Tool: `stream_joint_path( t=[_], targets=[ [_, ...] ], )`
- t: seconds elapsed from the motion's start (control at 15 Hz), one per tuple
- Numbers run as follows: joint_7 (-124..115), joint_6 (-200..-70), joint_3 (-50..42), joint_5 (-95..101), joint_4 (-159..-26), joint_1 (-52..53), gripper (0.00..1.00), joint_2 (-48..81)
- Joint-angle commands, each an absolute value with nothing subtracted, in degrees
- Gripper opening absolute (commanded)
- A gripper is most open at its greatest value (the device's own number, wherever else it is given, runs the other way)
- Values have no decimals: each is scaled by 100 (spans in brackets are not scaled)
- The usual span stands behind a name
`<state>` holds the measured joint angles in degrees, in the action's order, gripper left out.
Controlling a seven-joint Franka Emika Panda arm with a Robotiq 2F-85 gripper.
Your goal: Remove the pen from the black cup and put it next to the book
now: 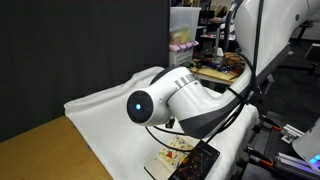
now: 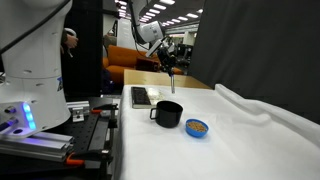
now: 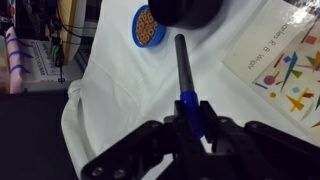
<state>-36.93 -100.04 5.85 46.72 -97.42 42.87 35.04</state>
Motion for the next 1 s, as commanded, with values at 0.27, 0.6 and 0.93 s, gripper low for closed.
stream_joint_path(
  t=[0.27, 0.6, 0.93],
  targets=[
    [-3158, -9954, 721, 4921, -9625, 4177, 5, 3579],
    [-2791, -10002, 769, 4888, -9617, 4129, 5, 3587],
    [-2553, -10033, 831, 4834, -9616, 4072, 5, 3595]
  ],
)
